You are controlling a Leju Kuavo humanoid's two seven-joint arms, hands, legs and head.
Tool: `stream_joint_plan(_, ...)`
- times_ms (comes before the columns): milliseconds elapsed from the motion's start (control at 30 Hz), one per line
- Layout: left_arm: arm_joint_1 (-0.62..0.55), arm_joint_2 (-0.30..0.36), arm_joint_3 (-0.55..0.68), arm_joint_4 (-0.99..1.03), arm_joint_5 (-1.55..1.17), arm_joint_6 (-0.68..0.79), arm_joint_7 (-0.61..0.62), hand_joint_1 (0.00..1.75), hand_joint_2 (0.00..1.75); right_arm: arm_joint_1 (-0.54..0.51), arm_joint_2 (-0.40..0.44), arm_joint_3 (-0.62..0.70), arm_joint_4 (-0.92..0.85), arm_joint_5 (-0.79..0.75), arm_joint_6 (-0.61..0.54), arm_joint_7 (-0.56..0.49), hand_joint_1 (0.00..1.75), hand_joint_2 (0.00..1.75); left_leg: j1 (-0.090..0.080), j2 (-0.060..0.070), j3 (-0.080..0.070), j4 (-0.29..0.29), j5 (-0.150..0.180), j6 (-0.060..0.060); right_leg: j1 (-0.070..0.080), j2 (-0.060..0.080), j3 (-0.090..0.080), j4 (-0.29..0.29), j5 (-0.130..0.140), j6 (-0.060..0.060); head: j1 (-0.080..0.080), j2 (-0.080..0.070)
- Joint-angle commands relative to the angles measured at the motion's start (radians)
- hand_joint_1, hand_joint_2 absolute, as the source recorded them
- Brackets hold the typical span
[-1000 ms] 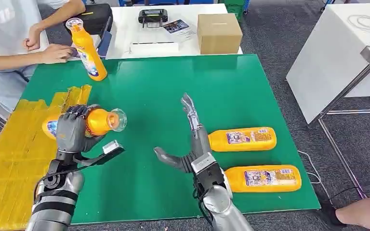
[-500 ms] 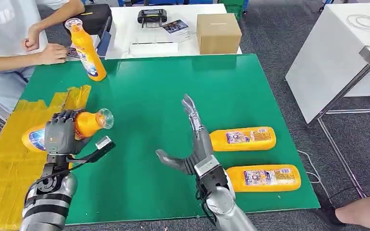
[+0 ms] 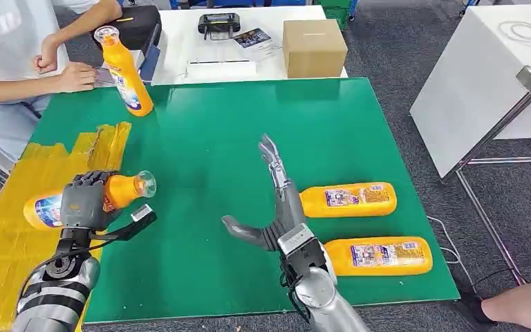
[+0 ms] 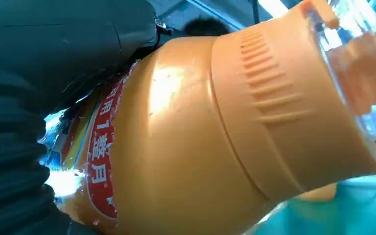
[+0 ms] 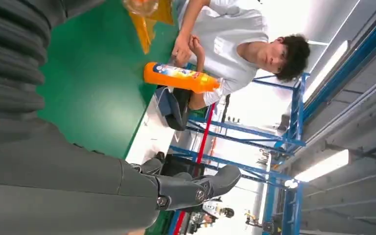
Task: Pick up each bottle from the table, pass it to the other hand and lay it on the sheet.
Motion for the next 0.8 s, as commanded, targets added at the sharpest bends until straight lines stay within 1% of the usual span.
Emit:
stream_joint_plan(33,-0.089,0.068,-0.086,0.239,-0.012,0.001,0.029,1.75,1.75,-0.052,-0.028,0.021,0.059,-0.006,0.000,0.000,0.00,1.75,0.001,-0.001,0.004,-0.001,-0.001,0.000,0.001,-0.001,0.005,-0.001,-0.001,-0.001,0.000,0.000)
stream_joint_plan(67,-0.089,0.068,-0.086,0.239,-0.012,0.001,0.029,1.75,1.75,-0.052,-0.028,0.021,0.059,-0.006,0.000,0.000,0.00,1.75,0.001,0.000,0.003,-0.001,-0.001,0.000,0.001,-0.001,0.004,-0.001,-0.001,-0.001,0.000,0.000)
stream_joint_plan(133,-0.096,0.080,-0.085,0.278,-0.007,0.001,0.027,1.75,1.75,-0.049,-0.031,0.022,0.064,-0.016,-0.002,-0.009,0.00,1.75,0.002,0.001,0.007,0.000,-0.003,0.000,0.002,0.000,0.008,-0.001,-0.003,-0.001,0.000,0.000)
stream_joint_plan(167,-0.096,0.080,-0.085,0.278,-0.007,0.001,0.027,1.75,1.75,-0.049,-0.031,0.022,0.064,-0.016,-0.002,-0.009,0.00,1.75,0.000,0.000,0.003,-0.001,-0.001,0.000,0.001,0.000,0.003,-0.001,-0.001,0.000,0.000,0.000)
stream_joint_plan(200,-0.089,0.089,-0.087,0.280,-0.001,0.001,0.009,1.75,1.75,-0.046,-0.032,0.020,0.066,-0.016,-0.002,-0.009,0.00,1.75,0.001,0.000,0.006,0.000,-0.002,0.000,0.001,-0.001,0.006,-0.002,-0.002,-0.001,0.000,0.000)
stream_joint_plan(267,-0.083,0.096,-0.091,0.284,-0.006,0.001,0.000,1.75,1.75,-0.045,-0.033,0.018,0.069,-0.016,-0.002,-0.009,0.00,1.75,0.001,0.001,0.003,-0.001,-0.001,0.000,0.001,0.001,0.003,-0.001,-0.001,0.000,0.000,0.000)
stream_joint_plan(300,-0.083,0.096,-0.091,0.284,-0.006,0.001,0.000,1.75,1.75,-0.045,-0.033,0.018,0.069,-0.016,-0.002,-0.009,0.00,1.75,0.001,0.002,0.006,-0.001,-0.002,0.000,0.001,0.001,0.006,-0.002,-0.001,-0.001,0.000,0.000)
stream_joint_plan(333,-0.082,0.111,-0.113,0.309,-0.012,0.001,0.000,1.75,1.75,-0.053,-0.046,0.038,0.074,-0.040,-0.016,-0.001,0.00,1.75,0.001,0.001,0.004,-0.001,-0.001,0.000,0.001,0.001,0.004,-0.001,-0.001,-0.001,0.000,0.000)
stream_joint_plan(367,-0.082,0.114,-0.118,0.312,-0.012,0.001,0.000,1.75,1.75,-0.053,-0.045,0.036,0.075,-0.040,-0.017,-0.001,0.00,1.75,0.000,0.001,0.003,-0.001,-0.001,0.000,0.000,0.001,0.002,-0.001,0.000,0.000,0.000,0.000)
stream_joint_plan(400,-0.081,0.130,-0.141,0.333,-0.012,0.001,0.004,1.75,1.75,-0.051,-0.044,0.032,0.078,-0.037,-0.017,-0.003,0.00,1.75,0.001,0.001,0.005,-0.001,-0.002,0.000,0.001,0.000,0.006,-0.002,-0.001,-0.001,0.000,0.000)
stream_joint_plan(433,-0.081,0.145,-0.168,0.348,-0.012,0.001,0.022,1.75,1.75,-0.050,-0.043,0.028,0.079,-0.034,-0.016,-0.004,0.00,1.75,0.000,0.001,0.004,-0.001,-0.001,0.000,0.001,0.000,0.004,-0.001,-0.001,-0.001,0.000,0.000)
stream_joint_plan(467,-0.079,0.149,-0.169,0.347,-0.011,0.001,0.020,1.75,1.75,-0.050,-0.043,0.027,0.080,-0.034,-0.015,-0.004,0.00,1.75,0.000,0.001,0.002,-0.001,-0.001,0.000,0.001,0.000,0.003,-0.001,0.000,-0.001,0.000,0.000)
stream_joint_plan(500,-0.072,0.152,-0.166,0.337,-0.011,0.001,0.019,0.02,1.75,-0.049,-0.042,0.024,0.081,-0.032,-0.014,-0.005,0.00,1.75,0.001,0.001,0.005,-0.001,-0.002,0.000,0.001,0.001,0.005,-0.001,-0.001,-0.001,0.000,0.000)
stream_joint_plan(533,-0.069,0.152,-0.165,0.333,-0.010,0.001,0.015,0.00,1.75,-0.048,-0.042,0.023,0.081,-0.031,-0.013,-0.005,0.00,1.75,0.001,0.002,0.007,0.000,-0.003,0.000,0.002,0.001,0.007,-0.002,-0.002,-0.001,0.000,0.000)
stream_joint_plan(600,-0.058,0.150,-0.160,0.319,-0.008,0.001,0.003,0.00,1.75,-0.047,-0.042,0.021,0.083,-0.029,-0.012,-0.005,0.00,1.75,0.001,0.001,0.002,-0.001,-0.001,0.000,0.001,0.001,0.002,-0.001,0.000,-0.001,0.000,0.000)
stream_joint_plan(633,-0.054,0.150,-0.160,0.314,-0.011,0.001,0.003,0.00,1.75,-0.048,-0.041,0.019,0.084,-0.028,-0.011,-0.006,0.00,1.75,0.002,0.002,0.008,0.000,-0.004,0.000,0.002,0.001,0.009,-0.002,-0.003,-0.002,0.000,0.000)
stream_joint_plan(667,-0.056,0.148,-0.160,0.314,-0.012,0.001,0.002,0.00,1.75,-0.051,-0.040,0.019,0.084,-0.028,-0.010,-0.006,0.00,1.75,0.000,0.001,0.004,-0.001,-0.001,0.000,0.001,0.001,0.004,-0.001,-0.001,-0.001,0.000,0.000)
stream_joint_plan(700,-0.056,0.148,-0.160,0.314,-0.012,0.001,0.002,0.00,1.75,-0.051,-0.040,0.019,0.084,-0.028,-0.010,-0.006,0.00,1.75,0.001,0.002,0.005,-0.001,-0.002,0.000,0.001,0.001,0.006,-0.002,-0.001,-0.001,0.000,0.000)
stream_joint_plan(733,-0.056,0.148,-0.160,0.314,-0.012,0.001,0.002,0.00,1.75,-0.051,-0.040,0.019,0.084,-0.028,-0.010,-0.006,0.00,1.75,0.000,0.001,0.002,-0.001,-0.001,0.000,0.000,0.001,0.003,-0.001,-0.001,0.000,0.000,0.000)
stream_joint_plan(800,-0.056,0.148,-0.160,0.314,-0.012,0.001,0.002,0.00,1.75,-0.051,-0.040,0.019,0.084,-0.028,-0.010,-0.006,0.00,1.75,0.001,0.001,0.003,-0.001,-0.001,0.000,0.001,0.001,0.004,-0.001,-0.001,-0.001,0.000,0.000)
